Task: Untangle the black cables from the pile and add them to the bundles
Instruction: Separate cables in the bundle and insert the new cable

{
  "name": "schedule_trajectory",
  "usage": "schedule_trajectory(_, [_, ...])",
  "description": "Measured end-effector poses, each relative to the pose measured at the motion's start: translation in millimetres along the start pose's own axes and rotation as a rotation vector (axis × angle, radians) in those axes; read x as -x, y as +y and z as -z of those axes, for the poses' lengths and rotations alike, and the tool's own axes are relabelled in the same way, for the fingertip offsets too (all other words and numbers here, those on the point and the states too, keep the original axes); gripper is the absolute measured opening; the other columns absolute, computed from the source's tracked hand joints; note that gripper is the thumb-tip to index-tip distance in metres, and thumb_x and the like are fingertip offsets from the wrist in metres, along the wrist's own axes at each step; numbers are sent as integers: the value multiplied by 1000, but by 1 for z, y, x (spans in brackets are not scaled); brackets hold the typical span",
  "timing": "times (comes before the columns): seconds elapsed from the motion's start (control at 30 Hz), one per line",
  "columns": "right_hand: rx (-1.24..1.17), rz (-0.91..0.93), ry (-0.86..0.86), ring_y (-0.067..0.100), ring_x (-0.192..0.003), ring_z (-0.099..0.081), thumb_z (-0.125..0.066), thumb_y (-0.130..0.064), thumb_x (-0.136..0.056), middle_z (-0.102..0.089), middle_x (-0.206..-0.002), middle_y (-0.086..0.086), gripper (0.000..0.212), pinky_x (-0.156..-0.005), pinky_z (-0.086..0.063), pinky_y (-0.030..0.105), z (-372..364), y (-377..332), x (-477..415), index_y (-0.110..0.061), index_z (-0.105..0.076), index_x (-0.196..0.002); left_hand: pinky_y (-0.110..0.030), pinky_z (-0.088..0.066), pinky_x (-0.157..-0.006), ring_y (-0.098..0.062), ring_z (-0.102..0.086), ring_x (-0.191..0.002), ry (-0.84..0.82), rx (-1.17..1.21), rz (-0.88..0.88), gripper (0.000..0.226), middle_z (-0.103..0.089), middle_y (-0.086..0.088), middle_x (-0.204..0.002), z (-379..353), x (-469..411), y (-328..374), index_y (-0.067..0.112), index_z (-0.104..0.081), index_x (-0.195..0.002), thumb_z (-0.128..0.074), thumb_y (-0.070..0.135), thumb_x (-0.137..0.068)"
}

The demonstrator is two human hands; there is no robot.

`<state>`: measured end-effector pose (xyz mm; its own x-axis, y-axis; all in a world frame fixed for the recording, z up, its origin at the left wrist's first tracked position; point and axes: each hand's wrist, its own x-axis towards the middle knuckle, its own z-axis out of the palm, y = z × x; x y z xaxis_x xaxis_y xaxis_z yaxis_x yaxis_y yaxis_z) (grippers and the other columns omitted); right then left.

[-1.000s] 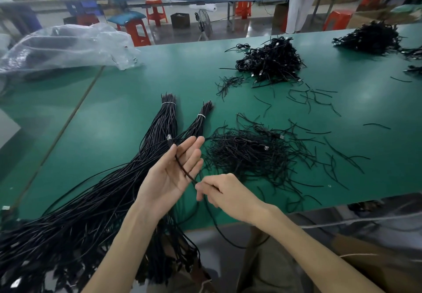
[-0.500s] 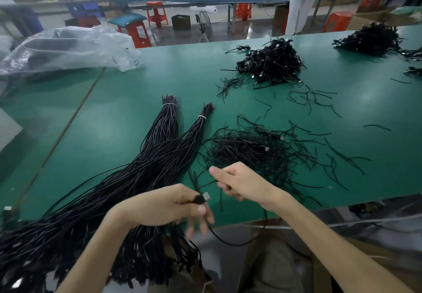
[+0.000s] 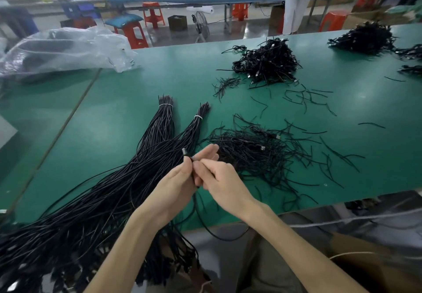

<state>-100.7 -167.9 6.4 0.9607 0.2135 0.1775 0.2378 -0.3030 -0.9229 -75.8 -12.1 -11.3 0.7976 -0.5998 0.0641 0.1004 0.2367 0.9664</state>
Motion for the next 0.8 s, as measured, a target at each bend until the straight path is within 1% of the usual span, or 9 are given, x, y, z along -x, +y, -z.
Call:
schedule_trajectory(0.1, [-15, -46, -103, 3, -52, -46, -48, -41, -108, -53, -55, -12, 45, -57, -37, 15, -9, 14, 10, -22, -61, -69, -28, -42, -113, -21, -51, -141, 101, 212, -87, 55, -54, -9, -152, -4, -6, 7, 5, -47, -149, -23, 38, -112])
schedule_trajectory(0.17, [-62, -109, -183, 2, -48, -44, -48, -42, -108, -51, -51, -14, 47, -55, -34, 13, -12, 25, 15, -20, -60, -68, -26, -56, -88, -14, -71, -100, 215, 451, -103, 43, -72, -3, -114, -2, -7, 16, 6, -59, -126, -34, 38, -110])
schedule_trajectory(0.23, [-130, -173, -227, 1, -45, -39, -48, -43, -108, -46, -49, -15, 49, -51, -32, 12, -8, 36, 16, -16, -56, -68, -20, -47, -64, -5, -49, -57, 221, 563, -105, 31, -54, 10, -77, 6, -4, 26, 16, -62, -100, -41, 38, -110])
schedule_trajectory(0.3, [-177, -244, -227, 3, -43, -33, -51, -49, -104, -41, -49, -14, 50, -45, -28, 14, 3, 41, 12, -15, -51, -68, -19, -35, -53, -6, -31, -49, 195, 413, -72, 34, -38, 11, -66, 17, 3, 31, 19, -62, -87, -46, 39, -109])
schedule_trajectory(0.4, [-221, -350, -142, 8, -41, -26, -54, -57, -98, -34, -49, -10, 54, -41, -24, 18, 20, 39, -3, -19, -44, -62, -20, -34, -48, -9, -38, -48, 113, -391, 77, 37, -45, 8, -58, 24, 10, 20, 16, -69, -82, -51, 37, -106])
schedule_trajectory(0.47, [-248, -348, -78, 9, -43, -23, -51, -56, -101, -31, -50, -9, 55, -42, -22, 20, 28, 33, -13, -22, -42, -59, -32, -47, -54, -12, -56, -51, 65, -760, 183, 36, -63, 3, -61, 22, 10, 3, 16, -71, -86, -47, 30, -109])
schedule_trajectory(0.53, [-237, -295, -49, 9, -43, -22, -49, -54, -104, -31, -50, -10, 55, -42, -21, 20, 30, 26, -18, -21, -43, -60, -36, -55, -73, -14, -74, -73, 119, -805, 167, 33, -78, 5, -83, 17, 10, -8, 15, -72, -99, -44, 28, -110])
schedule_trajectory(0.67, [-236, -144, -51, 4, -42, -28, -46, -42, -108, -35, -49, -14, 53, -45, -27, 14, 16, 15, -16, -16, -44, -62, -19, -51, -99, -9, -65, -124, 242, -463, 52, 34, -73, 16, -123, 17, 3, -12, 26, -65, -127, -44, 37, -103])
schedule_trajectory(0.8, [-253, -129, -171, 1, -43, -33, -43, -38, -109, -40, -47, -15, 53, -48, -30, 11, -4, 24, -8, -16, -44, -61, -27, -35, -119, -18, -45, -146, 162, 42, -24, 56, -52, -7, -154, 8, -2, -7, 8, -45, -151, -32, 41, -108])
